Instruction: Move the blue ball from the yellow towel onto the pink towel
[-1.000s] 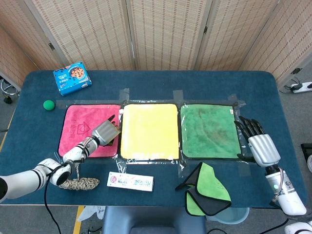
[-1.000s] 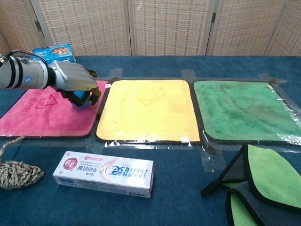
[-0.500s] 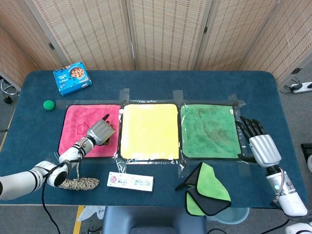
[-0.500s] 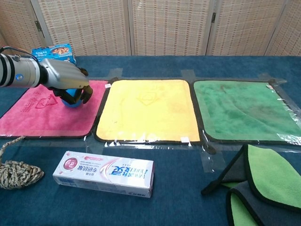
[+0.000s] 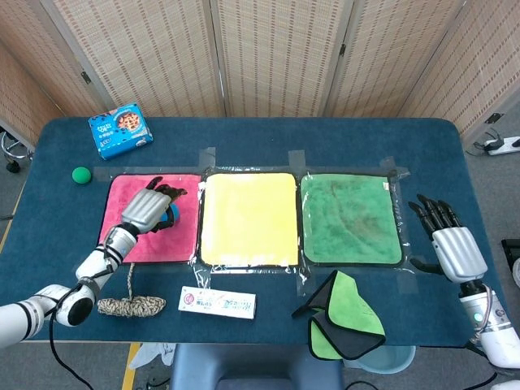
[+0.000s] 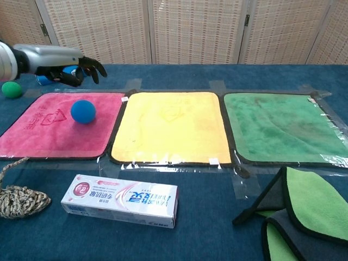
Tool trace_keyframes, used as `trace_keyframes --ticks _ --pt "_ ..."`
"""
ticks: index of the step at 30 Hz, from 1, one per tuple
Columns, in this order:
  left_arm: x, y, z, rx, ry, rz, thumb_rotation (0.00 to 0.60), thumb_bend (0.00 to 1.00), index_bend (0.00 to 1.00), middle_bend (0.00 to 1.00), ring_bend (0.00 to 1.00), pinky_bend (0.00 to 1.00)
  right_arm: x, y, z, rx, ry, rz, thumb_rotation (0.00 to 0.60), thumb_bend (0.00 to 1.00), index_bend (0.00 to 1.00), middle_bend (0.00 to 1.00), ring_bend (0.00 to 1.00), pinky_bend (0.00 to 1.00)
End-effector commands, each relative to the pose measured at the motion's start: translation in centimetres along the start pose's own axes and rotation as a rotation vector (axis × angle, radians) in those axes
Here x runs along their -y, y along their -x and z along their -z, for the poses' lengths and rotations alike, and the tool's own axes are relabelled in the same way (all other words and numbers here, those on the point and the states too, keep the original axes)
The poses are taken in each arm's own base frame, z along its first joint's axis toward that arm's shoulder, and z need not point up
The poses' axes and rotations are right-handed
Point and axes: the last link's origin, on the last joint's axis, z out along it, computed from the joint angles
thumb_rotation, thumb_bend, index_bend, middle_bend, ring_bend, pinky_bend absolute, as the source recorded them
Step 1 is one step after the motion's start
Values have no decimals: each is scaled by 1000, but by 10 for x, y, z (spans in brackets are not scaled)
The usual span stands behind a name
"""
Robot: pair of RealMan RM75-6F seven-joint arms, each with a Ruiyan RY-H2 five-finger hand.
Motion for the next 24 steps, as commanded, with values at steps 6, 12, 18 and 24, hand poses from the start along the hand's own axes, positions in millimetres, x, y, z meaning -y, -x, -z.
trace_keyframes --ticks 6,12,18,24 --pt "52 -12 63 -206 -189 246 305 864 154 186 131 31 -11 -4 12 25 34 -19 600 76 0 0 0 0" --pt "73 1 112 -290 -298 287 466 841 157 173 125 1 -13 -5 21 35 37 -66 600 76 0 0 0 0" --pt "77 19 157 -339 -370 250 600 841 162 167 121 1 -15 -2 36 58 67 -79 600 76 0 0 0 0" --pt "69 36 192 -398 -412 200 600 842 166 167 120 2 -14 1 58 47 118 -99 600 75 0 0 0 0"
